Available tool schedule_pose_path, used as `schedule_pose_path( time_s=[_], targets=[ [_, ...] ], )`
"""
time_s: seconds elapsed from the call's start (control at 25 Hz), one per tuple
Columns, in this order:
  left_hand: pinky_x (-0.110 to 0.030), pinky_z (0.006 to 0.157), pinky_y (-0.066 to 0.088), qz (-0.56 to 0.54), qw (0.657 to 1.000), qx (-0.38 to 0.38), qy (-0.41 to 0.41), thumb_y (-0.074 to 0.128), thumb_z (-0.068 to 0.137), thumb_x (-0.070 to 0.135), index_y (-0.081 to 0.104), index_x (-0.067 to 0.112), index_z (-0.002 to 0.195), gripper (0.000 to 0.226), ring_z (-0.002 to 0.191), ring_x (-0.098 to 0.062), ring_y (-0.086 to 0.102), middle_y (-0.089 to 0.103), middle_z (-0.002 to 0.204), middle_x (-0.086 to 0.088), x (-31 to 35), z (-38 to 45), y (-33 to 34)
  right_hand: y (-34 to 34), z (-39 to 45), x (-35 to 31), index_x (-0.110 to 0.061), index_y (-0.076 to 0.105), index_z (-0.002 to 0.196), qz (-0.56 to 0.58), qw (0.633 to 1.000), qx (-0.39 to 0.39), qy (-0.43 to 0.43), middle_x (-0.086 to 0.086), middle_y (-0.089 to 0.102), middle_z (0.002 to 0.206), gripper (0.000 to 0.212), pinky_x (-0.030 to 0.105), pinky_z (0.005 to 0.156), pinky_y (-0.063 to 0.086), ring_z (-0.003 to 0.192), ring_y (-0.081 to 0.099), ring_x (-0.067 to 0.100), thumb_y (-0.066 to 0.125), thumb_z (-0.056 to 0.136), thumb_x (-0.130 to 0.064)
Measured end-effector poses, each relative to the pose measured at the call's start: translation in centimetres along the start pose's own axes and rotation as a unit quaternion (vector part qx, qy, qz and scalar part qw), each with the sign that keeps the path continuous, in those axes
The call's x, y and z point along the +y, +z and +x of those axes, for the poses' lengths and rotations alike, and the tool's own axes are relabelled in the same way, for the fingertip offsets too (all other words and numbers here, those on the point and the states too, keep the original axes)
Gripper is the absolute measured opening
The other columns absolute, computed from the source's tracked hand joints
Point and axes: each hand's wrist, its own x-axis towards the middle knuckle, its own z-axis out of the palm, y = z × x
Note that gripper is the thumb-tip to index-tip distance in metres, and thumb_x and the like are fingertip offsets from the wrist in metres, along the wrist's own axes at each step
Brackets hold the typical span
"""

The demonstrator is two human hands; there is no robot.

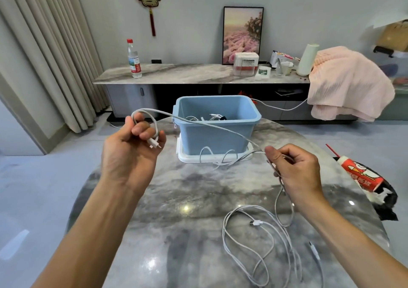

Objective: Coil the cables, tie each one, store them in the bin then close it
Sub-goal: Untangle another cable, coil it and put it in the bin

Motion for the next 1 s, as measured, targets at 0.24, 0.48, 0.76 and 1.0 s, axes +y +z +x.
schedule_pose_path(
  time_s=[0.24,0.48,0.76,1.0],
  targets=[
    [-0.026,0.082,0.039,-0.106,0.994,0.027,0.010,0.035,0.101,0.014,0.056,0.017,0.074,0.034,0.051,-0.003,0.042,0.042,0.063,0.012,2.1,0.4,-1.6,-0.9,0.6,0.6,-0.010,0.056,0.071,0.054,0.991,-0.024,0.117,0.004,0.068,0.064,0.023,0.025,0.055,0.053,0.058,0.064,0.012,0.069,0.089,-0.015],
    [-0.022,0.073,0.042,-0.029,0.992,0.124,-0.009,0.044,0.094,0.008,0.051,0.018,0.079,0.019,0.046,-0.003,0.041,0.043,0.056,0.012,0.2,1.2,-2.2,-3.5,3.4,-0.8,-0.016,0.049,0.071,0.426,0.842,0.063,0.325,-0.004,0.055,0.062,0.031,0.035,0.075,0.050,0.061,0.060,0.014,0.052,0.098,-0.031],
    [-0.025,0.076,0.041,-0.035,0.983,0.179,0.002,0.030,0.104,0.013,0.050,0.019,0.077,0.033,0.044,-0.003,0.042,0.044,0.053,0.013,1.1,1.6,-3.5,-2.7,1.3,-2.3,-0.019,0.054,0.054,0.070,0.924,-0.282,0.250,-0.002,0.028,0.040,0.031,0.026,0.058,0.043,0.043,0.036,0.014,0.072,0.074,-0.034],
    [-0.026,0.071,0.042,-0.012,0.967,0.251,-0.042,0.032,0.099,0.008,0.052,0.020,0.079,0.031,0.041,-0.004,0.041,0.042,0.060,0.011,1.7,2.5,-5.9,-3.7,2.6,-2.7,-0.018,0.045,0.058,0.477,0.840,0.001,0.257,0.000,0.045,0.053,0.038,0.036,0.075,0.046,0.060,0.052,0.019,0.060,0.087,-0.038]
  ],
)
